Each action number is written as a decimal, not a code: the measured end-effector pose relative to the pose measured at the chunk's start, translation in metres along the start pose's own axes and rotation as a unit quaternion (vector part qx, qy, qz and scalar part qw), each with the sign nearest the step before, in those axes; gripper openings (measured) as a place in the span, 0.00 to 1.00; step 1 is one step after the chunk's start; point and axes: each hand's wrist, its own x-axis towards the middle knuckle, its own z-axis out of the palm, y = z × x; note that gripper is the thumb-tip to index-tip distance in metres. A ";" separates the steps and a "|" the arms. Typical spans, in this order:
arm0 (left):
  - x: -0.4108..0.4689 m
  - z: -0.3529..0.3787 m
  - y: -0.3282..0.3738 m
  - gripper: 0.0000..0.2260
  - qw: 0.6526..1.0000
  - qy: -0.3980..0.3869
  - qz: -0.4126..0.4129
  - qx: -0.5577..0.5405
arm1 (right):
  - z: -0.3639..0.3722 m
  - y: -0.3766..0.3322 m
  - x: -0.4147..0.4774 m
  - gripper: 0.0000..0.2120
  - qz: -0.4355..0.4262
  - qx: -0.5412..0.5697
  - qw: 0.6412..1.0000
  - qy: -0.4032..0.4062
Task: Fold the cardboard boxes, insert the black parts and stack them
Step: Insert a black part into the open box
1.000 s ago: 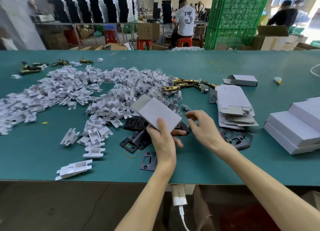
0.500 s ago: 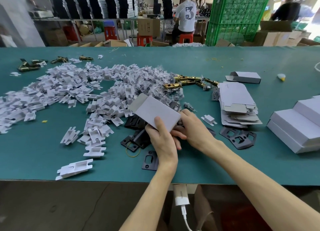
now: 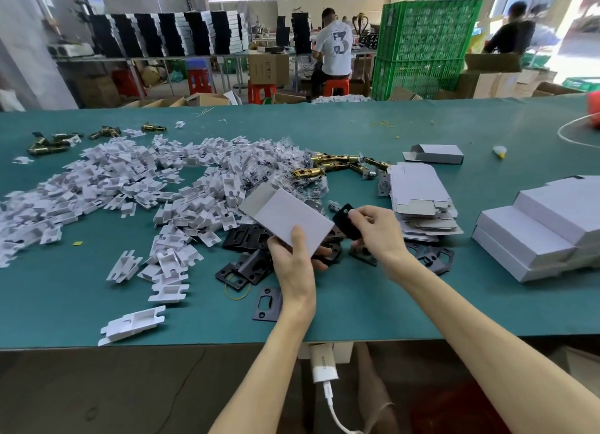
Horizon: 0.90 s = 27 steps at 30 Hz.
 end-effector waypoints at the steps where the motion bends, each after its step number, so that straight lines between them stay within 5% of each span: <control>1: 0.000 0.000 0.000 0.09 1.000 -0.001 0.001 0.003 | -0.003 -0.002 -0.002 0.10 0.022 0.047 0.999 -0.009; 9: 0.002 0.000 -0.002 0.10 1.000 -0.008 -0.011 0.010 | -0.021 -0.001 -0.019 0.03 0.059 0.192 0.978 -0.062; 14: 0.002 0.001 -0.003 0.20 1.000 -0.008 -0.007 0.017 | -0.032 0.001 -0.029 0.14 0.059 0.236 0.965 -0.100; 21: 0.002 0.000 -0.008 0.20 0.994 -0.078 0.006 0.072 | -0.040 0.013 -0.034 0.04 0.005 0.069 0.994 -0.091; 27: 0.002 -0.002 -0.007 0.21 0.985 -0.152 0.047 0.067 | -0.040 0.019 -0.044 0.09 -0.121 -0.116 0.979 -0.116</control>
